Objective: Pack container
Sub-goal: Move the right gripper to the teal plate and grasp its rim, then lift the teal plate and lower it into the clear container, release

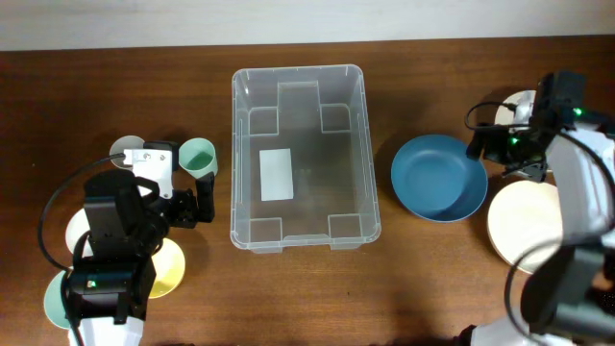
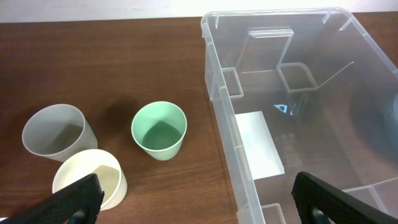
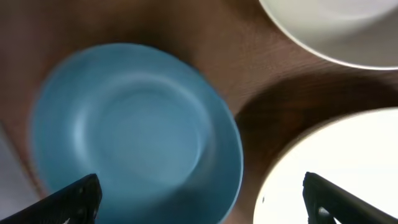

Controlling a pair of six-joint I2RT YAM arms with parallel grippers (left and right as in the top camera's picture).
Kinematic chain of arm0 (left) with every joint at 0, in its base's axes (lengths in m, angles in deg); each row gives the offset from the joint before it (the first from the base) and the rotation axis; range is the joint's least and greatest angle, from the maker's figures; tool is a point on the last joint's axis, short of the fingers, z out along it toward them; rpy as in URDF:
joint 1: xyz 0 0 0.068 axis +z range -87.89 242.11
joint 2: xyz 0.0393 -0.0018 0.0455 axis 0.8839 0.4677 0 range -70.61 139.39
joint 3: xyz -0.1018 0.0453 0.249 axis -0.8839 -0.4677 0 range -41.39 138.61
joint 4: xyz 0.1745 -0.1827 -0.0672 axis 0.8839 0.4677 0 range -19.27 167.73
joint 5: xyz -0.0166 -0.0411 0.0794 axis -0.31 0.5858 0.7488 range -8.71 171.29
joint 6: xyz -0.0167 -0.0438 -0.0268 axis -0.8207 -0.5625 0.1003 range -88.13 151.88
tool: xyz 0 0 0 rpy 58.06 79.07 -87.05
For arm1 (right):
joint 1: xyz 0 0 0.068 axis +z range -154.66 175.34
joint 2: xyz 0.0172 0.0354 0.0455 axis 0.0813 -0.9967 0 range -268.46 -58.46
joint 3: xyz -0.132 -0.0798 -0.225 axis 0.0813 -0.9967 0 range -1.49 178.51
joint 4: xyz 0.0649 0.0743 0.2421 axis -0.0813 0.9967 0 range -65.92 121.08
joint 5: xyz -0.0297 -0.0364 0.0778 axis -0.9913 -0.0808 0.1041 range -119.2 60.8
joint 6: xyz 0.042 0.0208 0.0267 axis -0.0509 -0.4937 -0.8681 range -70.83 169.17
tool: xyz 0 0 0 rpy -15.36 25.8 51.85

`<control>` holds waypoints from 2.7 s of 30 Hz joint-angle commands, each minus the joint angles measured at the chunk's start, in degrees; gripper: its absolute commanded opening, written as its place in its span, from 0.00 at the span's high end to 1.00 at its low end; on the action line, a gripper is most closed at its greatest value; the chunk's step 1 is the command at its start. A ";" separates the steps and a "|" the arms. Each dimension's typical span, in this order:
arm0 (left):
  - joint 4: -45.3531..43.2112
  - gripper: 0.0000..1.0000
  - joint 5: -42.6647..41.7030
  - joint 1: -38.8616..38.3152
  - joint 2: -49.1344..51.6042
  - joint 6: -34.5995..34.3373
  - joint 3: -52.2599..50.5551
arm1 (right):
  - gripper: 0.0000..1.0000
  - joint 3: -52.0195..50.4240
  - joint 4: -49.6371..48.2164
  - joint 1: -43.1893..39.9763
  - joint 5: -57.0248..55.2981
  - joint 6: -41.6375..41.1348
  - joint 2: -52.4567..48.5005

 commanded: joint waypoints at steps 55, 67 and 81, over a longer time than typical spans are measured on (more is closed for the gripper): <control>0.04 0.01 -1.03 -0.04 0.04 -0.39 1.33 | 0.96 0.59 -7.80 -0.72 13.53 3.93 -19.08; 0.04 0.00 0.09 -0.04 0.02 -0.37 1.33 | 0.96 3.54 -6.03 -0.72 21.68 1.68 -8.37; 0.28 0.01 0.07 -0.04 0.04 -0.39 1.33 | 0.96 10.12 -5.68 13.27 12.11 -2.54 19.10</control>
